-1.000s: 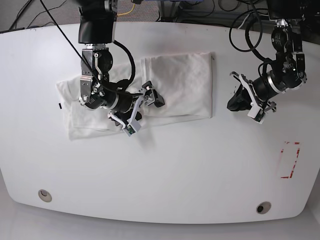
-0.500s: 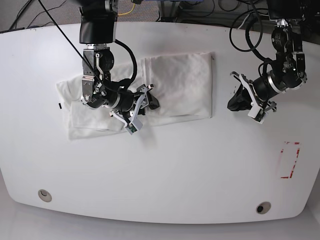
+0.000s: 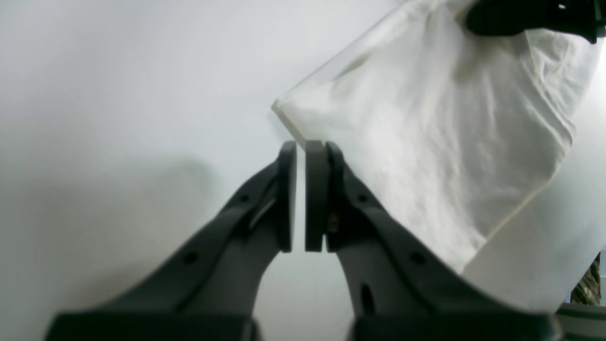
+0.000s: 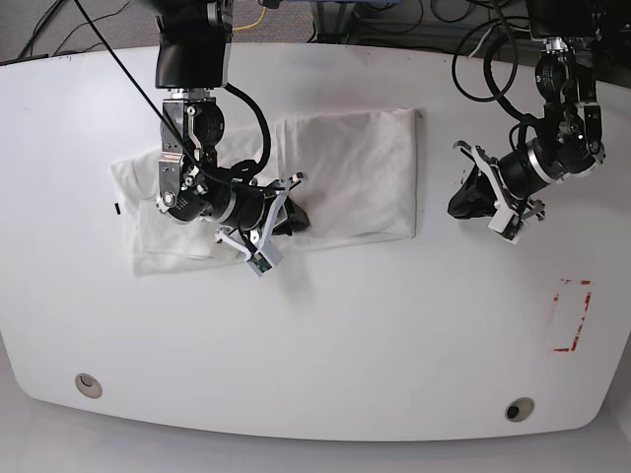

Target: Layout the t-shirt on the table in an organized manner, then fold the t-shirt properly

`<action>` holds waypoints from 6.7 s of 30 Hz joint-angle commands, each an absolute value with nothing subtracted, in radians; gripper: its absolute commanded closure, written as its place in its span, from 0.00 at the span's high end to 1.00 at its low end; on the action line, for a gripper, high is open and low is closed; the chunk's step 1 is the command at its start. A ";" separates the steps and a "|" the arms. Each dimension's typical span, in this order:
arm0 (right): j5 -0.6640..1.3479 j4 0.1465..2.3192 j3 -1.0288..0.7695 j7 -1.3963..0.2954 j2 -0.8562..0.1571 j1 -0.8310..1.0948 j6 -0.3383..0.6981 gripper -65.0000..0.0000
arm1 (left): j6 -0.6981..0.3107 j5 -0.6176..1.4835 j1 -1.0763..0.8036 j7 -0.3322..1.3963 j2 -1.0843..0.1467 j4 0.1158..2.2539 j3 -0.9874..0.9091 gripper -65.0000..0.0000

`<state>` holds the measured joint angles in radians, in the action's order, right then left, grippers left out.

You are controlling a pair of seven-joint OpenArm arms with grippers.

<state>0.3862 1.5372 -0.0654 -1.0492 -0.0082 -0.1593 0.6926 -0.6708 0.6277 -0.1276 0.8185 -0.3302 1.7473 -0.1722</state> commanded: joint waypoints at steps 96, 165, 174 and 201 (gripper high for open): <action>0.710 1.969 -0.535 -1.090 -0.171 0.019 0.688 1.00 | -0.625 0.558 0.107 0.776 -0.180 1.314 0.119 0.11; 0.754 1.036 -0.533 -1.033 -0.374 -0.208 0.698 1.00 | -0.698 0.556 0.113 0.769 -0.355 1.213 0.120 0.11; 0.754 1.133 -0.533 -1.067 -0.311 -0.166 0.698 1.00 | -0.698 0.556 0.111 0.769 -0.355 1.213 0.120 0.11; 0.753 1.254 -0.533 -1.093 -0.305 -0.183 0.698 0.00 | -0.698 0.555 0.111 0.769 -0.331 1.213 0.122 0.11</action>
<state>0.7292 1.1896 -0.5228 -1.0954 -0.2874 -0.1669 0.6952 -0.7162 0.6170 0.1108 0.7162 -0.3321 1.2144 0.1200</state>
